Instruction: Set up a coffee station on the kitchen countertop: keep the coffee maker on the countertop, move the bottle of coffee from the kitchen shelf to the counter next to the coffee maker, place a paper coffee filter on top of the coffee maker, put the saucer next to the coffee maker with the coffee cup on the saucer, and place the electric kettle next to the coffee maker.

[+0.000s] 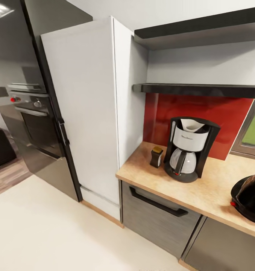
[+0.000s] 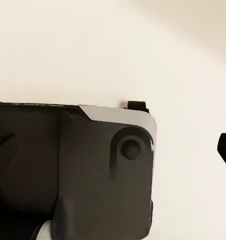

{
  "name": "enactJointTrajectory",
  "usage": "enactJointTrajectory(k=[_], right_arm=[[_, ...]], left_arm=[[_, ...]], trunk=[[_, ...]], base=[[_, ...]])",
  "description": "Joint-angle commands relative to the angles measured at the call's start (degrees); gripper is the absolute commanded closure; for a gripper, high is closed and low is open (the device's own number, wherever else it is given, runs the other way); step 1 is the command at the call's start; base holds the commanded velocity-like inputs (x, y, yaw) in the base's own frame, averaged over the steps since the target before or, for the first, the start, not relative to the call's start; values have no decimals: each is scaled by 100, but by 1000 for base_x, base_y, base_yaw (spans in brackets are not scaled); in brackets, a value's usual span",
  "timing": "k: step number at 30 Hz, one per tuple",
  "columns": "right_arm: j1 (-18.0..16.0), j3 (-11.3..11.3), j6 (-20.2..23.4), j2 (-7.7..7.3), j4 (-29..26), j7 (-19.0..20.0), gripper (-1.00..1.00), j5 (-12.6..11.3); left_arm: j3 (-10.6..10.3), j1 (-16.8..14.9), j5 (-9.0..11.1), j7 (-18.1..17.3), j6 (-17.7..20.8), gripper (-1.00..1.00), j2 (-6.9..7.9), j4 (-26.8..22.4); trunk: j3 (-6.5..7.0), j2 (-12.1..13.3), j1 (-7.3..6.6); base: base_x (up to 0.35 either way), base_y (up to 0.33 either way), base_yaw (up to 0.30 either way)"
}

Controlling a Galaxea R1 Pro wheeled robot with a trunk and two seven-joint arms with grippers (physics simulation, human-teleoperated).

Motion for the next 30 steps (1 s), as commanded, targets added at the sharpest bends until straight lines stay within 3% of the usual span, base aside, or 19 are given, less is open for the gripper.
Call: enactJointTrajectory(k=[1, 30], right_arm=[[-7, 44, -22, -2, 9, 21, -100, -61], [-7, 44, -13, -9, -3, 52, -100, -63]], left_arm=[[43, -4, 1, -22, -5, 100, 1, 6], [44, -4, 1, -22, -5, 100, 0, 9]], trunk=[[-13, -12, 3], [8, -12, 3]], base=[[0, 4, -264], [0, 0, -265]])
